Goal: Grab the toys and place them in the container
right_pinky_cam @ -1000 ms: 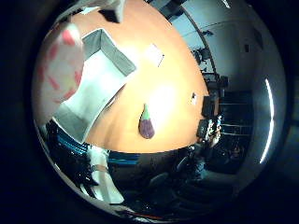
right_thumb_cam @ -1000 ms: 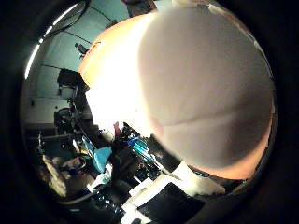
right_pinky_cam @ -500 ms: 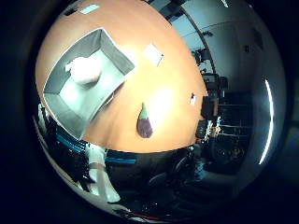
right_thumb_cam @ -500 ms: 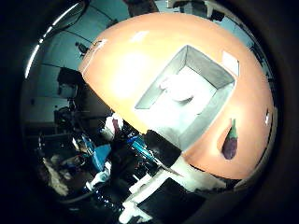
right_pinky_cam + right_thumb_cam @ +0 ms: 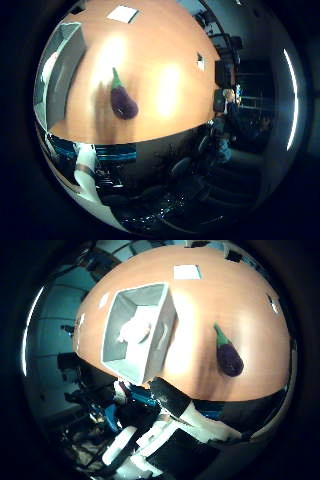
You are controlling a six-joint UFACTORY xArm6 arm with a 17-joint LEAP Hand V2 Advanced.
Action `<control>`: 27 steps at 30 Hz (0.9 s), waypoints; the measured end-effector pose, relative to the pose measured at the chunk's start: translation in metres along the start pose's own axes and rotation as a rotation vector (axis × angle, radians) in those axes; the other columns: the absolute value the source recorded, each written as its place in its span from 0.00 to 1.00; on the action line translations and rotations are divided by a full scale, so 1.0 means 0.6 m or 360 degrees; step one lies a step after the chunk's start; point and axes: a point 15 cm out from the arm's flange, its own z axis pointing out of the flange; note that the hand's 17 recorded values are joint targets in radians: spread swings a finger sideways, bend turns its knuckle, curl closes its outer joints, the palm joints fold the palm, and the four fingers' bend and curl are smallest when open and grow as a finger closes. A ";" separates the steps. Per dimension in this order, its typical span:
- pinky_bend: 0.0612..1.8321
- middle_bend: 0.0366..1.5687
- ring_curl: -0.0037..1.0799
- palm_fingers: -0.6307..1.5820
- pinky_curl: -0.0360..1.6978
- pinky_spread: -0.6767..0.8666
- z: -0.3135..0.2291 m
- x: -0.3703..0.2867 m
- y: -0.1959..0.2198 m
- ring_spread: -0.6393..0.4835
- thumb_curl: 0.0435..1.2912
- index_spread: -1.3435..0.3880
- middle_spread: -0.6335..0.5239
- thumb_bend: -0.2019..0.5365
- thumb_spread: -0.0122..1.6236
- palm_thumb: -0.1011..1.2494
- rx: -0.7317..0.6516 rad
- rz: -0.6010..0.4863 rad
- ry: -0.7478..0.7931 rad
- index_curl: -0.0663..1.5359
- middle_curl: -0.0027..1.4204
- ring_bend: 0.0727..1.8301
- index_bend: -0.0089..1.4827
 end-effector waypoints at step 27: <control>0.13 0.11 0.20 0.43 0.18 0.73 0.266 0.137 0.047 0.72 0.18 0.66 0.64 0.24 0.64 0.29 -0.0221 0.0240 -0.0022 0.24 0.24 0.14 0.12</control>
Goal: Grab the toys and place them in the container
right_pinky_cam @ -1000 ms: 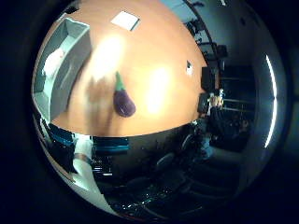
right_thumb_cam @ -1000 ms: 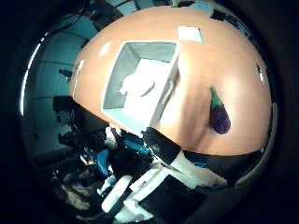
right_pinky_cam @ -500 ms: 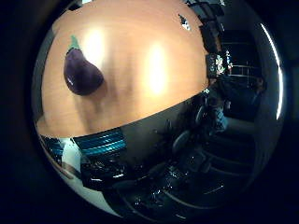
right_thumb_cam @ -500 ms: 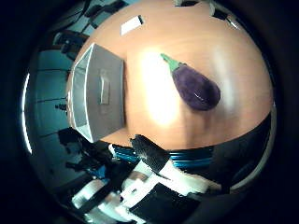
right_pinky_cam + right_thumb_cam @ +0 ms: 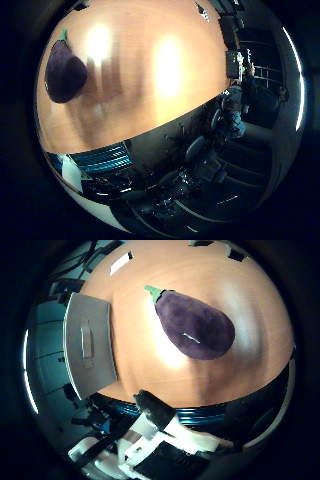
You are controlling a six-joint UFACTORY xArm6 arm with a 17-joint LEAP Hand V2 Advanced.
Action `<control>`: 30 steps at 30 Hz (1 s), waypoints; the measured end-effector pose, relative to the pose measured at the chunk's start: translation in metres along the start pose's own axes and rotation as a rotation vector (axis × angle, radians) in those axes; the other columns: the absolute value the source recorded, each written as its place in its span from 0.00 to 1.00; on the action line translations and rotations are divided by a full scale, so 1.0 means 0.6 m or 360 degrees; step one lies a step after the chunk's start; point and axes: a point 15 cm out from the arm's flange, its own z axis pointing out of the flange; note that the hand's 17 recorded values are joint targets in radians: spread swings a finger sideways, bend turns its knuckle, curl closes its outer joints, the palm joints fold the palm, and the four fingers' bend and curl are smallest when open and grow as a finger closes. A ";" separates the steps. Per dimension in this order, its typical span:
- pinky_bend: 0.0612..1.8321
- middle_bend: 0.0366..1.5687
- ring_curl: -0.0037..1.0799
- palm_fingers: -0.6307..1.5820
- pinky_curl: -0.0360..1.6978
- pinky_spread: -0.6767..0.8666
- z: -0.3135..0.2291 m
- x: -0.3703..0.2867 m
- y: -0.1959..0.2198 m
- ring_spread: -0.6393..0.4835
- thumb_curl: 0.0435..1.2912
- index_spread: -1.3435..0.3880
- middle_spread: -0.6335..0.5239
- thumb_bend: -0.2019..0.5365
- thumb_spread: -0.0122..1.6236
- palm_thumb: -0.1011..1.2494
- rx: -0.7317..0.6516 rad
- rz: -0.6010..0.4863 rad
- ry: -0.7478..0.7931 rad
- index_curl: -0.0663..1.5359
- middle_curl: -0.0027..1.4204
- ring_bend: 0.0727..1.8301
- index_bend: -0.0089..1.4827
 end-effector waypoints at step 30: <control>0.25 0.39 0.37 0.84 0.20 0.31 0.093 -0.040 -0.028 0.31 0.25 0.53 0.28 0.31 0.66 0.65 0.0043 -0.0082 -0.0002 0.32 0.40 0.40 0.23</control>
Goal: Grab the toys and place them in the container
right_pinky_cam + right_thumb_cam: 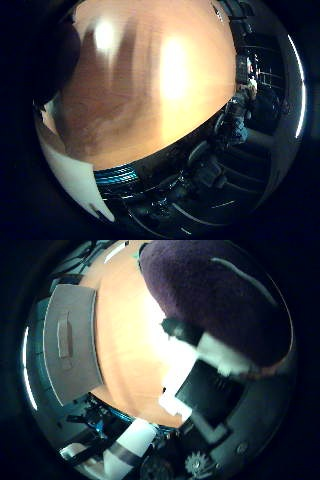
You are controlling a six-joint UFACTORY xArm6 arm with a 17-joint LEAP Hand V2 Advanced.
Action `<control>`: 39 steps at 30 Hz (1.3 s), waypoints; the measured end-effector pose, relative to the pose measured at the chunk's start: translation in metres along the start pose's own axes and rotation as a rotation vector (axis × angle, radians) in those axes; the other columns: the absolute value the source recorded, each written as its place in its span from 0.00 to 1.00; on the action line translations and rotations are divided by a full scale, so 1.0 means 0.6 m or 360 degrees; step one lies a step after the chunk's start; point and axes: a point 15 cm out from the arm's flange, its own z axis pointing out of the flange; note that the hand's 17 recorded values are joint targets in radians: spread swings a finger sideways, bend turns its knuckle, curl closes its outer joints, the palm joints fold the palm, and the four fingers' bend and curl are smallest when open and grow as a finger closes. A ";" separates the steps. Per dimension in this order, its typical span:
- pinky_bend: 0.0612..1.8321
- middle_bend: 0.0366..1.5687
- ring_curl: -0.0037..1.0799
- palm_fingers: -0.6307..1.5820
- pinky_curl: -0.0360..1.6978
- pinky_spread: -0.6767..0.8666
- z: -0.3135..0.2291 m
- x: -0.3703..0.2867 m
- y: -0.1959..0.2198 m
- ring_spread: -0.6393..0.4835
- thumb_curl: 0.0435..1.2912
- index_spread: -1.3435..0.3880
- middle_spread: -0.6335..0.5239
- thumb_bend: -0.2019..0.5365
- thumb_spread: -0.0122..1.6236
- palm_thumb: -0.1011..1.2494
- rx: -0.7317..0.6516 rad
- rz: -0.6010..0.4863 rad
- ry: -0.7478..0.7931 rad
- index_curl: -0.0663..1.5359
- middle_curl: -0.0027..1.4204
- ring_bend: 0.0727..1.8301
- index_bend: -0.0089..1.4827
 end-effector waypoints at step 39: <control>0.57 0.81 0.77 0.71 0.63 0.25 -0.643 -0.318 0.002 0.33 0.63 0.60 0.36 0.25 0.43 0.83 0.0553 -0.0433 -0.0127 0.65 0.70 0.72 0.73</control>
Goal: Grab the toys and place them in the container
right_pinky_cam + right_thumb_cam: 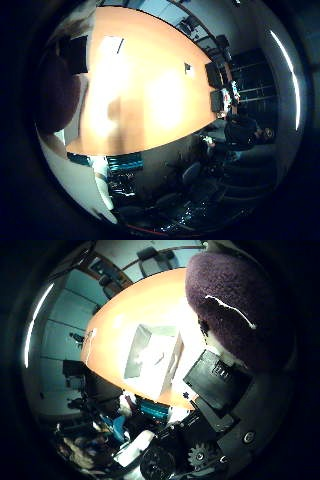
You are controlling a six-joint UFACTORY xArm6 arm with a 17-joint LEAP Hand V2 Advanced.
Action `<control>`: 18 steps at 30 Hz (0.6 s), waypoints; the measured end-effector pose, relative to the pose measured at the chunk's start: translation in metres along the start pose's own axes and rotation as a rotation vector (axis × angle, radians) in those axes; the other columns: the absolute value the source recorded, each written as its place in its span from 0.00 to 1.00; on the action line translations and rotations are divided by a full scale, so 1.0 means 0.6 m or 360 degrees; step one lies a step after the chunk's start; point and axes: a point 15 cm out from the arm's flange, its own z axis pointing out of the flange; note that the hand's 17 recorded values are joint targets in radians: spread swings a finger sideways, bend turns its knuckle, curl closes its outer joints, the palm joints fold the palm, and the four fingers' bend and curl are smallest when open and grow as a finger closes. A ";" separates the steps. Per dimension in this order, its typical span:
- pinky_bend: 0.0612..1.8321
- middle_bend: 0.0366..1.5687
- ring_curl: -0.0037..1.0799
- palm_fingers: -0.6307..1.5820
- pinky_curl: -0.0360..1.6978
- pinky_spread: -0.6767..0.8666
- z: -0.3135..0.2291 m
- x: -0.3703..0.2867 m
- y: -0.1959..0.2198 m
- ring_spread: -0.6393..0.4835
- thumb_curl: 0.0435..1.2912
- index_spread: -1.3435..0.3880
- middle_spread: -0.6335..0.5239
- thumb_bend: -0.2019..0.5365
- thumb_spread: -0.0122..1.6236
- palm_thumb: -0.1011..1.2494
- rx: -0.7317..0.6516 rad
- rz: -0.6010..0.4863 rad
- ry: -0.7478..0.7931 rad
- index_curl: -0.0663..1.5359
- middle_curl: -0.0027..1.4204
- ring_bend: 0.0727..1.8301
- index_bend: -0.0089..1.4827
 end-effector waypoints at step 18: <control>0.54 0.81 0.80 0.71 0.68 0.23 0.016 -0.224 -0.034 0.32 0.66 0.59 0.36 0.25 0.43 0.82 0.0080 -0.0181 -0.0140 0.66 0.71 0.71 0.71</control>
